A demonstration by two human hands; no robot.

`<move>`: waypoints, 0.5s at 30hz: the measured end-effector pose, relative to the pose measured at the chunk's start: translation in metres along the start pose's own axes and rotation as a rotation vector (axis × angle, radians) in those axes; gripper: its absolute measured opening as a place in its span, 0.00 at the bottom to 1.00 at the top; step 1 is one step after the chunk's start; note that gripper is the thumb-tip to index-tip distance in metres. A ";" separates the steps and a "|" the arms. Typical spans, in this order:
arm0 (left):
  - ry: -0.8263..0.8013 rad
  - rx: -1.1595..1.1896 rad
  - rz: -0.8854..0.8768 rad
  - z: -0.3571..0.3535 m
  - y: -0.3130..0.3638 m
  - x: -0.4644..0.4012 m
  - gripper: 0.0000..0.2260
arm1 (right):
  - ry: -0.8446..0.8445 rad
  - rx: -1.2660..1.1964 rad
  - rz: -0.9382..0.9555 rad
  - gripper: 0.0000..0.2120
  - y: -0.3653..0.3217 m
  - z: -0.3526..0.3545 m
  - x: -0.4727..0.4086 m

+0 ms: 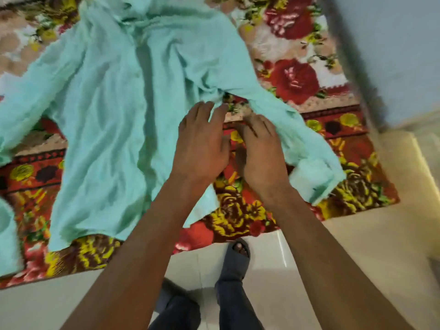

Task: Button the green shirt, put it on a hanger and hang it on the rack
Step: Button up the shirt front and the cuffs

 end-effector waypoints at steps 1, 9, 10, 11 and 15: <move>-0.027 0.008 -0.028 -0.015 0.021 -0.006 0.22 | 0.013 0.003 -0.036 0.23 0.023 0.007 0.007; -0.187 0.209 0.010 -0.097 0.114 0.004 0.17 | 0.486 -0.162 -0.255 0.13 0.129 0.084 0.101; -0.227 0.242 0.061 -0.107 0.114 0.008 0.19 | 0.480 -0.185 -0.316 0.11 0.138 0.083 0.111; -0.271 0.271 0.104 -0.118 0.117 0.013 0.20 | 0.450 -0.203 -0.372 0.10 0.149 0.078 0.121; -0.427 0.465 0.256 -0.157 0.113 0.030 0.10 | 0.320 -0.238 -0.528 0.19 0.175 0.049 0.146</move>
Point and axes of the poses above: each hand's wrist, its own x-axis away from the middle knuckle, its own z-axis out of the back of the hand, y = z × x, the point moved 10 cm from there along -x, towards the middle knuckle, and after that the axes turned 3 degrees about -y, right-handed, at the moved point
